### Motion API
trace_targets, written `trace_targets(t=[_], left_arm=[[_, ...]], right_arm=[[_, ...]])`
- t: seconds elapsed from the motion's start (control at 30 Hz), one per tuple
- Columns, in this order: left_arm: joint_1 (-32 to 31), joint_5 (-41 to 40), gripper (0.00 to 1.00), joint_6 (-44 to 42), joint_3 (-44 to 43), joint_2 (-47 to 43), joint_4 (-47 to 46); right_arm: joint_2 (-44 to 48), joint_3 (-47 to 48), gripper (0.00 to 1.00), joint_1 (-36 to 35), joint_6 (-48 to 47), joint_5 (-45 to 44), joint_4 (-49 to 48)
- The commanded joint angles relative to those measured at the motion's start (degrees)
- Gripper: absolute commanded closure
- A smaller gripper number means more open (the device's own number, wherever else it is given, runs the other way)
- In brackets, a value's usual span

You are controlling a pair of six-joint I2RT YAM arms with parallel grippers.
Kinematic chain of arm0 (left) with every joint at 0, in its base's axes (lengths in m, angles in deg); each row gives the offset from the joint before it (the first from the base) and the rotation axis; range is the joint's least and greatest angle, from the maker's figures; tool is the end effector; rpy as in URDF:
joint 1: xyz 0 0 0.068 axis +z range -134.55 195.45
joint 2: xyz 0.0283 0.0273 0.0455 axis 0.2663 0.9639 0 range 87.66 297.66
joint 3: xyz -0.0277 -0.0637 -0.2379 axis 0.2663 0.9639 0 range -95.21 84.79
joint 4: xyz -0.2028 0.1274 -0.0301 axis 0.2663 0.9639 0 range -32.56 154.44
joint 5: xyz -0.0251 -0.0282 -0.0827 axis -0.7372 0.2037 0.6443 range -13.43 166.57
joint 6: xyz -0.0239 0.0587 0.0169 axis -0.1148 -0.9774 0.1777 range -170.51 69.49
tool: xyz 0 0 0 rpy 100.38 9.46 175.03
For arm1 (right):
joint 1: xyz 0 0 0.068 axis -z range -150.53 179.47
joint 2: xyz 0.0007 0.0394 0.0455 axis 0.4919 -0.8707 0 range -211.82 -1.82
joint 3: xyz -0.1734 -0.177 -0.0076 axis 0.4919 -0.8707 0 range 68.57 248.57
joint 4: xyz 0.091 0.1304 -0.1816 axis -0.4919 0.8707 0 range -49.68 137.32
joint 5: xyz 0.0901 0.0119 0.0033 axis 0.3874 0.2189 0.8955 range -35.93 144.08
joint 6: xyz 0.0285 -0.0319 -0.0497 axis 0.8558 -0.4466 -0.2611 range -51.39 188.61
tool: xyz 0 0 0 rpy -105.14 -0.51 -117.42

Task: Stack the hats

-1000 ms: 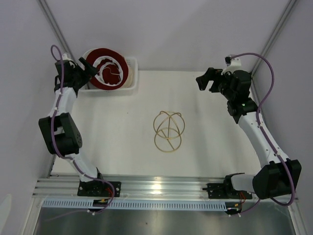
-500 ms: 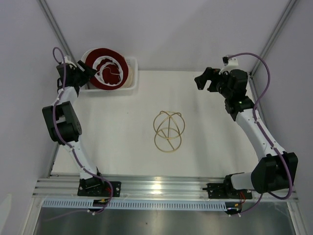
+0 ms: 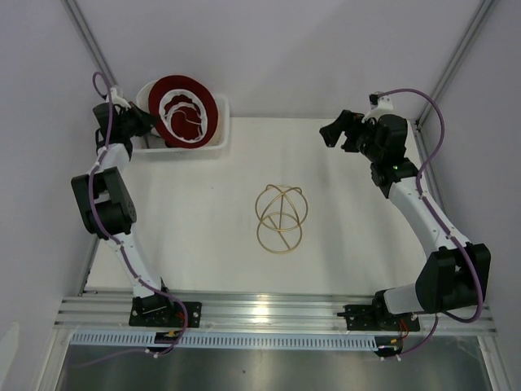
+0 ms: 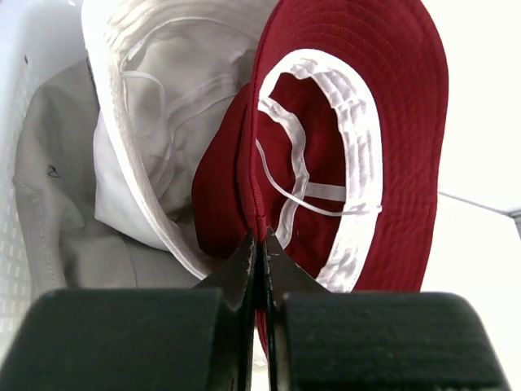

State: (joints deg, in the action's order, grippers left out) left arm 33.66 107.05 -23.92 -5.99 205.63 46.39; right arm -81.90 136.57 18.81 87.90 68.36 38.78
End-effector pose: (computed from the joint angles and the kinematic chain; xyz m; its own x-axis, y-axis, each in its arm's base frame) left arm 0.4562 0.1226 0.2421 -0.3228 -0.5123 -0.7958 0.0548 0.8293 -0.5561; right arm 0.3239 0.0738 0.3374 -0.3075 0.2679 -0.9131 -0.3348 0.8677 0.3674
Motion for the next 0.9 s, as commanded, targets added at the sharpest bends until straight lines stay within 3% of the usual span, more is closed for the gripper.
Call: trace_targets(t=[0.0,0.13,0.27,0.43,0.67,0.87], left_arm=[[0.5,2.0,0.99,-4.1,-2.6,-3.9,-1.3],[0.2,4.1,0.99,-7.2,-3.2,-8.3,0.7],[-2.7,3.4,0.99,-19.1,-1.2,-17.1,7.3],[-13.4,-11.2,0.99,-36.0,1.2,-29.6,14.3],[-30.7,-34.8,1.00,-47.1,9.7,-42.6,13.2],[-45.6,-46.0,0.99,-54.8,10.5,-46.2,16.5]], right_arm=[[-0.5,2.4,0.01,-0.4,2.0,1.6,-4.2],[0.2,2.7,0.01,-0.9,1.3,1.5,-2.9],[1.7,1.9,0.01,-0.9,1.6,-0.5,-2.1],[2.6,1.3,0.01,-0.8,2.6,-1.7,-0.2],[5.3,-3.7,0.01,0.4,10.8,-3.8,1.0],[7.8,-4.6,0.01,1.5,9.9,-2.4,7.4]])
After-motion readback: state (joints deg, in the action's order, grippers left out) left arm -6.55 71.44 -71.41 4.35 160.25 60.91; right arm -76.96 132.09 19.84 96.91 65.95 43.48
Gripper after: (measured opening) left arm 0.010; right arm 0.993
